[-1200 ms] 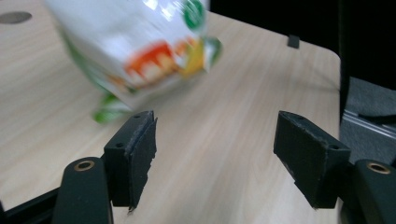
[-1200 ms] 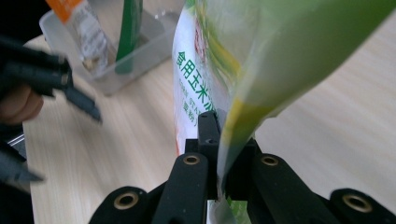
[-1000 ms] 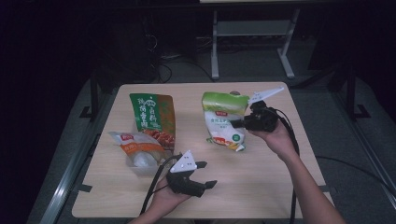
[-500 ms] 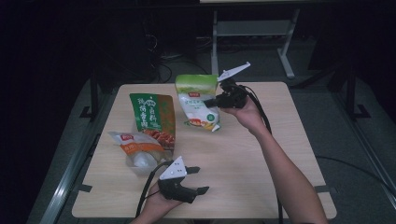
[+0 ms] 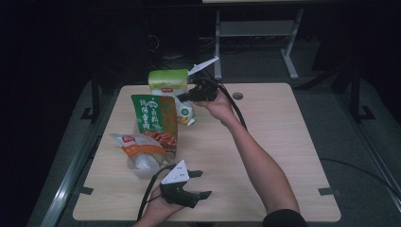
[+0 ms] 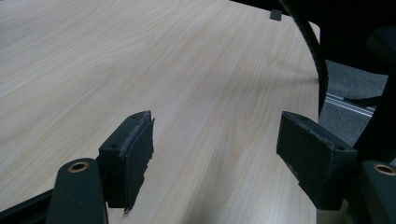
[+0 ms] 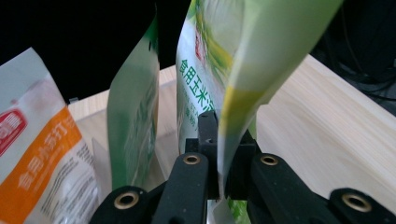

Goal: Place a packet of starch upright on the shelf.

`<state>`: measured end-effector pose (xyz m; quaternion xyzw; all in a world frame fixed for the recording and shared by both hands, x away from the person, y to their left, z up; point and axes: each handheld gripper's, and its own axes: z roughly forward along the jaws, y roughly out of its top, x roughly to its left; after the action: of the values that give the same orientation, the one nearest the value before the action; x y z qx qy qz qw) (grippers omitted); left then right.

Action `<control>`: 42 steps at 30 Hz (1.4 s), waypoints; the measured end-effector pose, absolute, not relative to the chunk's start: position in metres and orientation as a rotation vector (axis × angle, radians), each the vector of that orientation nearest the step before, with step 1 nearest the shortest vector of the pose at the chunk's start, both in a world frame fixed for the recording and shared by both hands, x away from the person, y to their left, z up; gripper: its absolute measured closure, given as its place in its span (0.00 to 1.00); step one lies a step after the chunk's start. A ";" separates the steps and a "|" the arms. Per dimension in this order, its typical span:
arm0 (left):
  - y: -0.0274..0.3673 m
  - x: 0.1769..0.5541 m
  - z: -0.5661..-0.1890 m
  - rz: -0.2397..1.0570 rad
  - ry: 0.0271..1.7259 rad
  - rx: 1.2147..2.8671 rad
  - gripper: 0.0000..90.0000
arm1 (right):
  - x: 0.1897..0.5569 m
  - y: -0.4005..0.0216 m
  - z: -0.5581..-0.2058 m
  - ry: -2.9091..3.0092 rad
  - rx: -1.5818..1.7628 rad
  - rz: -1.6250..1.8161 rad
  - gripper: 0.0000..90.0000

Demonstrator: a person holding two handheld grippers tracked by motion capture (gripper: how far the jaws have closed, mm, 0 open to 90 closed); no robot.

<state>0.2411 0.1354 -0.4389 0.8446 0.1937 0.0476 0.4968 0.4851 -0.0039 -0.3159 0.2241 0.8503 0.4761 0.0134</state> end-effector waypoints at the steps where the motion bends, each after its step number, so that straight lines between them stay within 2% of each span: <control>1: 0.135 0.241 -0.439 0.115 0.470 2.045 0.30 | 0.487 0.003 -0.319 2.654 0.685 1.486 0.97; 11: 0.138 0.242 -0.439 0.118 0.474 2.043 0.30 | 0.493 0.047 -0.341 2.701 0.648 1.499 0.97; 19: 0.139 0.241 -0.440 0.116 0.479 2.040 0.30 | 0.497 0.066 -0.368 2.717 0.645 1.516 0.97; 31: 0.139 0.240 -0.442 0.106 0.478 2.045 0.30 | 0.495 0.054 -0.394 2.735 0.664 1.554 0.97; 40: 0.137 0.239 -0.442 0.107 0.480 2.046 0.30 | 0.492 0.054 -0.393 2.763 0.659 1.508 0.97; 42: 0.137 0.239 -0.443 0.110 0.478 2.045 0.30 | 0.493 0.053 -0.392 2.772 0.671 1.496 0.94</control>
<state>0.2386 0.1367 -0.4426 0.8443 0.1972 0.0452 0.4962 0.4929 0.0535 -0.3925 0.2083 0.8600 0.4642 -0.0395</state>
